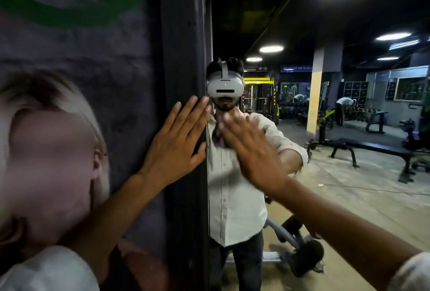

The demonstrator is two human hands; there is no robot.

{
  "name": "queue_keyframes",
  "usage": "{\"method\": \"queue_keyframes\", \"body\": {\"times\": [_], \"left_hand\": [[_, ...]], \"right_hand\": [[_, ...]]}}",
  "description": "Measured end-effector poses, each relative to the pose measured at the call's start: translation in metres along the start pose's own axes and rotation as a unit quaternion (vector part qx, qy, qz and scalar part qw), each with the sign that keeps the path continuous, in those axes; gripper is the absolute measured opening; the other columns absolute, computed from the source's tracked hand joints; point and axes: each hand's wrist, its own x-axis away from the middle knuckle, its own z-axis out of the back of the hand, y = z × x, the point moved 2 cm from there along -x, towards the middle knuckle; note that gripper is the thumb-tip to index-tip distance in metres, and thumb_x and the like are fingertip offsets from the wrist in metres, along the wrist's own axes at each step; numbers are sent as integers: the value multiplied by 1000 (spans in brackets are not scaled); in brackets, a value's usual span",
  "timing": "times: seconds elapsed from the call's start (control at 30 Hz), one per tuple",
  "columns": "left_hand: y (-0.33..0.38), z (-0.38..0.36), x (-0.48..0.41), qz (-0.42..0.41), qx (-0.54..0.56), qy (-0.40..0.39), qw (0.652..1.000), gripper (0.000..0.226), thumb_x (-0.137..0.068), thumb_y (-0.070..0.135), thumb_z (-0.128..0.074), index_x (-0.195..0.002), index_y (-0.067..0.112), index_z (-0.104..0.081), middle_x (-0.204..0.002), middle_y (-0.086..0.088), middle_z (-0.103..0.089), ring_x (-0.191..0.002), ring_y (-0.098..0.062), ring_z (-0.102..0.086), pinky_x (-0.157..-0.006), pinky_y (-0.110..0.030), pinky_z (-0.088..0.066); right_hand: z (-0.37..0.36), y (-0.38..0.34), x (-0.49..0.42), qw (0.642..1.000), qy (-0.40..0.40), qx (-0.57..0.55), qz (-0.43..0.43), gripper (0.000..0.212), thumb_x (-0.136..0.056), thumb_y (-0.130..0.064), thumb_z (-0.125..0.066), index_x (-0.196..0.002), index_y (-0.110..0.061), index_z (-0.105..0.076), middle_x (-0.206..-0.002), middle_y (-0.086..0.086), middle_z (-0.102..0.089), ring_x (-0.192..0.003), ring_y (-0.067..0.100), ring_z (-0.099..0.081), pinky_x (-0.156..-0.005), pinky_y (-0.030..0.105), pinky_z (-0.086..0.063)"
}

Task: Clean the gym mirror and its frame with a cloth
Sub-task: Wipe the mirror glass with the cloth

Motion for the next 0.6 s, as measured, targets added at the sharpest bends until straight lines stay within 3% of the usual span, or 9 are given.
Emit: {"method": "queue_keyframes", "body": {"times": [0.1, 0.17, 0.2, 0.27, 0.33, 0.4, 0.47, 0.53, 0.6], "left_hand": [[8, 0, -1, -33, -18, -10, 999, 80, -99, 31, -47, -168, 4, -18, -178, -14, -11, -165, -32, -8, -131, -54, -21], [5, 1, -12, -50, -33, -9, 998, 80, -99, 30, -48, -168, 4, -19, -178, -14, -11, -165, -31, -9, -131, -54, -21], [1, 2, -23, -53, -39, -3, 998, 78, -100, 30, -47, -168, 4, -20, -178, -14, -12, -165, -31, -10, -132, -54, -21], [-8, 5, -49, -50, -48, 11, 998, 75, -101, 31, -43, -168, 4, -22, -177, -14, -15, -165, -31, -13, -132, -54, -20], [-13, 9, -76, -51, -58, 20, 997, 72, -103, 31, -40, -167, 4, -23, -177, -15, -17, -164, -31, -14, -132, -54, -19], [-14, 12, -98, -50, -62, 25, 997, 72, -104, 32, -38, -168, 4, -22, -177, -15, -16, -164, -31, -14, -132, -54, -18], [-13, 16, -116, -32, -60, 34, 997, 73, -105, 35, -39, -168, 4, -20, -177, -16, -14, -165, -30, -12, -132, -54, -17], [-11, 19, -131, -13, -41, 39, 998, 76, -104, 38, -44, -168, 4, -20, -177, -15, -13, -165, -30, -11, -133, -53, -16], [-11, 20, -139, -6, -31, 41, 999, 78, -103, 41, -44, -168, 4, -21, -177, -15, -13, -165, -29, -11, -133, -51, -15]], "right_hand": [[-12, -12, 53, 971, -113, 30, 210, 60, -107, -8, -36, -166, -8, -25, -173, 14, -20, -162, 31, -12, -129, 51, -22], [3, 16, 35, 957, -109, 56, 261, 58, -109, -9, -34, -166, -9, -24, -173, 14, -23, -162, 30, -14, -129, 51, -23], [14, 36, 12, 970, -79, 60, 222, 63, -105, -1, -38, -166, -10, -26, -173, 14, -23, -162, 28, -14, -131, 50, -19], [46, 81, -46, 997, 20, 59, 54, 77, -95, 8, -52, -165, -11, -28, -173, 12, -22, -162, 25, -14, -133, 46, -12], [84, 122, -96, 988, 102, 39, -110, 70, -102, -3, -53, -166, -11, -26, -173, 10, -20, -162, 25, -14, -133, 46, -11], [102, 138, -122, 969, 157, 9, -190, 60, -110, -16, -43, -166, -13, -23, -174, 11, -20, -162, 25, -13, -132, 50, -14], [94, 122, -122, 974, 146, 26, -173, 62, -109, -18, -47, -166, -16, -23, -174, 12, -20, -162, 28, -12, -131, 53, -16], [73, 97, -101, 995, 70, 51, -53, 66, -107, -24, -50, -167, -20, -23, -174, 11, -18, -162, 29, -10, -132, 49, -10], [68, 95, -82, 993, -14, 95, 67, 63, -107, -25, -41, -167, -20, -24, -174, 10, -18, -162, 27, -9, -132, 44, -4]]}}
